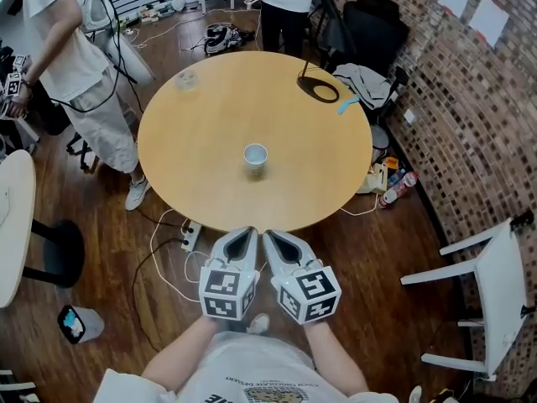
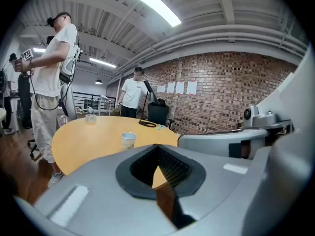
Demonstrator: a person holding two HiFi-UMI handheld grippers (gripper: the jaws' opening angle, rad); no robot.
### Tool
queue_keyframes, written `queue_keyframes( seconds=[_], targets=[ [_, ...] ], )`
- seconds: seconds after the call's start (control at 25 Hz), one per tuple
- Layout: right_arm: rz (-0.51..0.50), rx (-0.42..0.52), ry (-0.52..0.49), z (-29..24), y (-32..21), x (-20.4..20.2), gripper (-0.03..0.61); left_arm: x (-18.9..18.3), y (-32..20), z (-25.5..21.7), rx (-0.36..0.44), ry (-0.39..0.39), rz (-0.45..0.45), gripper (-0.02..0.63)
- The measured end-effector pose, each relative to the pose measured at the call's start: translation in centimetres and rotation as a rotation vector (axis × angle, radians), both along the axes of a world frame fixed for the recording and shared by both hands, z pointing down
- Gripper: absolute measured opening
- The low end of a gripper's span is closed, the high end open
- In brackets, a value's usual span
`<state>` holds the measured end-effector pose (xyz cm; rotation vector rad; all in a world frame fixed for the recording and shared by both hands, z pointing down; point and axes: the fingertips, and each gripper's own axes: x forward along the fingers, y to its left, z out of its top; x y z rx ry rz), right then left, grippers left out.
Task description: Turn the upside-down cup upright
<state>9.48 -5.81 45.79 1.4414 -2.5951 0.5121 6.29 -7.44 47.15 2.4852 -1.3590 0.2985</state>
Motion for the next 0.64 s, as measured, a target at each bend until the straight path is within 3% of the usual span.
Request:
queue_keyframes(
  seconds=[0.64],
  targets=[
    [-0.021, 0.013, 0.009, -1.0, 3.9, -1.2, 0.003, -1.4, 4.5, -1.1, 0.031, -0.013, -0.030, 0.006]
  ],
)
